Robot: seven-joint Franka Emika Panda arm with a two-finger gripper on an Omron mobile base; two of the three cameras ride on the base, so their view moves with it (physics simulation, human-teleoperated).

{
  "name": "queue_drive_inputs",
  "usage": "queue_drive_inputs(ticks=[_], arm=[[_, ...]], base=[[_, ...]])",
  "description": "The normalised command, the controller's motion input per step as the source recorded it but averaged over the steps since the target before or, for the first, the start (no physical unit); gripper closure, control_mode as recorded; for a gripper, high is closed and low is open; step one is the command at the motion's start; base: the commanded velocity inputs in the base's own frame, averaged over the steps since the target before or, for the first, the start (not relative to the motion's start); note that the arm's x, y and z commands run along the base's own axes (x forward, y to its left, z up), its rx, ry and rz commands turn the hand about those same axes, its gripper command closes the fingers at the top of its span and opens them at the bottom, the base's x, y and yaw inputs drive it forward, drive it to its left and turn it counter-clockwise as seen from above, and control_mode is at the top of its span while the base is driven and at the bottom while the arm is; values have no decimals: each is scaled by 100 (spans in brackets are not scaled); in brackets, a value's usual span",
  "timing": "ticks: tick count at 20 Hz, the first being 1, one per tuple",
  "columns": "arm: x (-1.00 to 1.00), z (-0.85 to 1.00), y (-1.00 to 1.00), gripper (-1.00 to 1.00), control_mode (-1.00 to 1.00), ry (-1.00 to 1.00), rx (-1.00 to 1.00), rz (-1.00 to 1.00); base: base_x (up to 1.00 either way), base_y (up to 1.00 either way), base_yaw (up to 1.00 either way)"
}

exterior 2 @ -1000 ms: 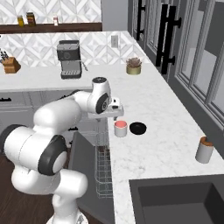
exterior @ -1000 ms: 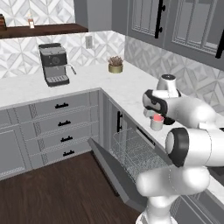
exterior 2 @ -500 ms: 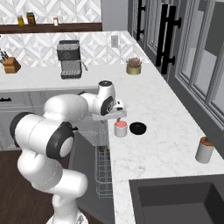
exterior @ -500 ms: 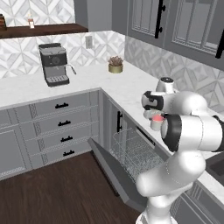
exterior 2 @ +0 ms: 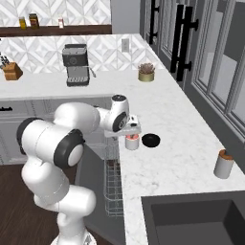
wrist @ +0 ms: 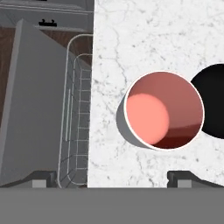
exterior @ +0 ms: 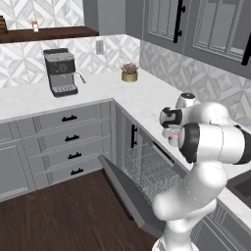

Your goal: Pick up the cup and bowl from the counter, place them in the dishwasher, and close the dishwasher door.

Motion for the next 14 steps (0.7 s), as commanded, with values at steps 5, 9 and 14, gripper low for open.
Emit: queue_drive_inputs(ticks=[5, 9, 14], arm=[[39, -4, 0, -100, -100, -1, 0, 0], [29, -6, -12, -100, -100, 0, 0, 0], [32, -24, -4, -100, -100, 0, 0, 0]], base=[[0, 0, 0], [0, 0, 0], [0, 0, 0]])
